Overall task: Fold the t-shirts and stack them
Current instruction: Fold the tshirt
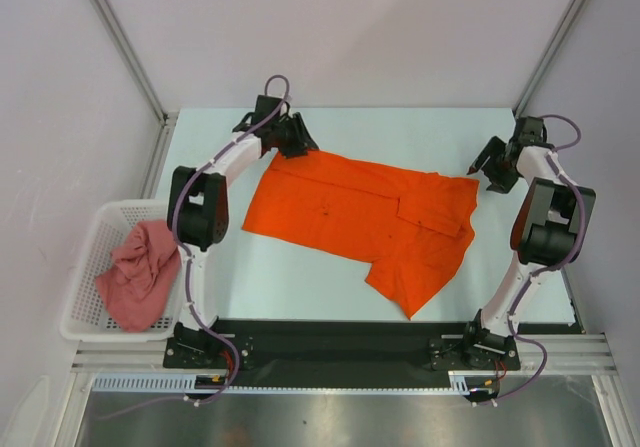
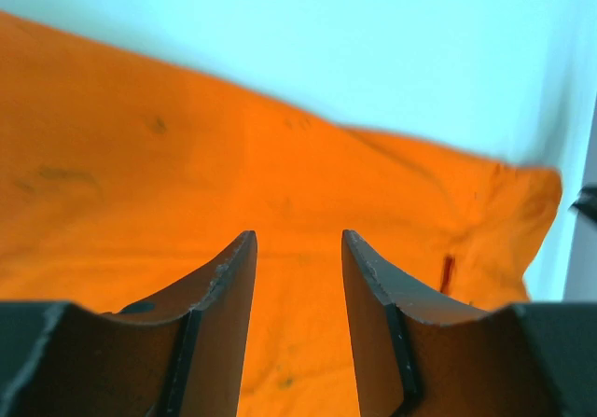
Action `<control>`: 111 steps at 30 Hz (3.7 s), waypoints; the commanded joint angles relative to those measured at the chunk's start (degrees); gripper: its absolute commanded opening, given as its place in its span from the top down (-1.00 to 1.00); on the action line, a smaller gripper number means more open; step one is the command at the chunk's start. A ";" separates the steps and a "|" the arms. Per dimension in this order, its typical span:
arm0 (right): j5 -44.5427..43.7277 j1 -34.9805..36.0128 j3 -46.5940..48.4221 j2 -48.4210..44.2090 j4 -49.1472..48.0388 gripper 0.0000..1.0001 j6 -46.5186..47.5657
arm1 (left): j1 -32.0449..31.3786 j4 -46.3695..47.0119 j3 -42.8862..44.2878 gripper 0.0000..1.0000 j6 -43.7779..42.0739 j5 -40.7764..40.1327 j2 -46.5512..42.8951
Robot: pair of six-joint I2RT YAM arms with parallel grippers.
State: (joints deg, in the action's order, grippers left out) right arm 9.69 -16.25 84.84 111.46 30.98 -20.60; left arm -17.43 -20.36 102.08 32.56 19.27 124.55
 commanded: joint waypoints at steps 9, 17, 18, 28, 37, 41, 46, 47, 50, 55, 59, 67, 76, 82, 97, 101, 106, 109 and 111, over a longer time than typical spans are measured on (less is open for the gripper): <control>4.89 -0.71 4.90 6.57 -1.54 -0.46 2.59 | 6.79 9.46 7.87 0.06 13.85 6.84 11.58; 5.42 -0.71 3.06 7.89 -2.59 0.00 -0.05 | 10.66 9.55 6.90 0.13 20.00 8.15 15.80; 4.55 -0.71 2.88 8.16 -2.68 0.08 -0.32 | 10.92 9.81 7.08 0.15 20.35 8.68 16.33; -13.20 -0.71 0.07 7.90 -1.37 1.00 -7.60 | 11.98 8.41 8.31 0.17 19.57 8.16 17.66; -15.40 0.08 4.18 6.32 4.69 0.16 -8.41 | 11.46 0.26 13.75 0.10 12.01 2.36 12.40; -20.41 0.78 9.37 4.82 14.27 -0.24 -6.56 | 10.40 -4.59 14.20 -0.03 7.62 -2.91 5.63; -25.51 4.20 5.01 -3.95 17.80 -0.38 -7.35 | 8.56 -8.55 6.66 -0.07 0.85 -8.79 -4.65; -25.77 4.91 3.77 -5.80 17.54 -0.39 -7.35 | 8.12 -8.82 2.11 -0.07 -0.20 -9.24 -6.67; -26.12 9.65 -1.23 -11.78 17.88 -0.40 -6.65 | 7.24 -9.08 -9.73 -0.06 -3.81 -11.52 -15.19; -24.12 15.36 -8.97 -21.96 17.97 -0.43 -6.29 | 7.24 -8.82 -27.70 -0.02 -4.69 -13.02 -28.98; -16.93 16.07 -15.04 -29.34 18.06 -0.45 -6.12 | 7.41 -8.30 -38.60 -0.01 -3.64 -14.52 -34.11; -0.20 22.83 -31.90 -40.61 15.87 -0.41 -12.00 | 11.09 -8.38 -43.89 0.08 4.09 -13.81 -32.36; 3.05 23.54 -38.78 -47.65 17.97 -0.42 -12.89 | 12.51 -9.00 -42.93 0.03 8.31 -17.07 -27.61; 2.61 23.11 -39.13 -49.06 19.64 -0.41 -12.89 | 12.86 -10.40 -42.32 0.10 9.37 -20.22 -25.85; 1.82 20.12 -40.54 -46.16 19.82 -0.38 -14.11 | 13.39 -12.86 -42.67 0.10 8.84 -23.14 -25.68; 0.77 19.85 -42.11 -46.07 20.70 -0.36 -16.31 | 13.39 -12.34 -42.06 0.43 7.62 -22.96 -24.19; 1.29 19.77 -45.72 -47.21 21.22 -0.17 -19.03 | 13.39 -12.07 -41.09 0.99 6.47 -22.17 -23.47; 1.20 19.77 -48.36 -48.09 20.61 -0.04 -20.97 | 13.47 -12.07 -41.26 0.99 5.06 -22.08 -24.18; 1.38 19.85 -49.59 -48.09 18.60 0.05 -21.50 | 13.39 -11.90 -41.61 0.99 4.19 -21.99 -25.14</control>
State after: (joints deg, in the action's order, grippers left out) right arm 11.27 3.73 36.64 64.60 50.87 -39.22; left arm -4.43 -32.29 60.03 39.27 -1.37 99.88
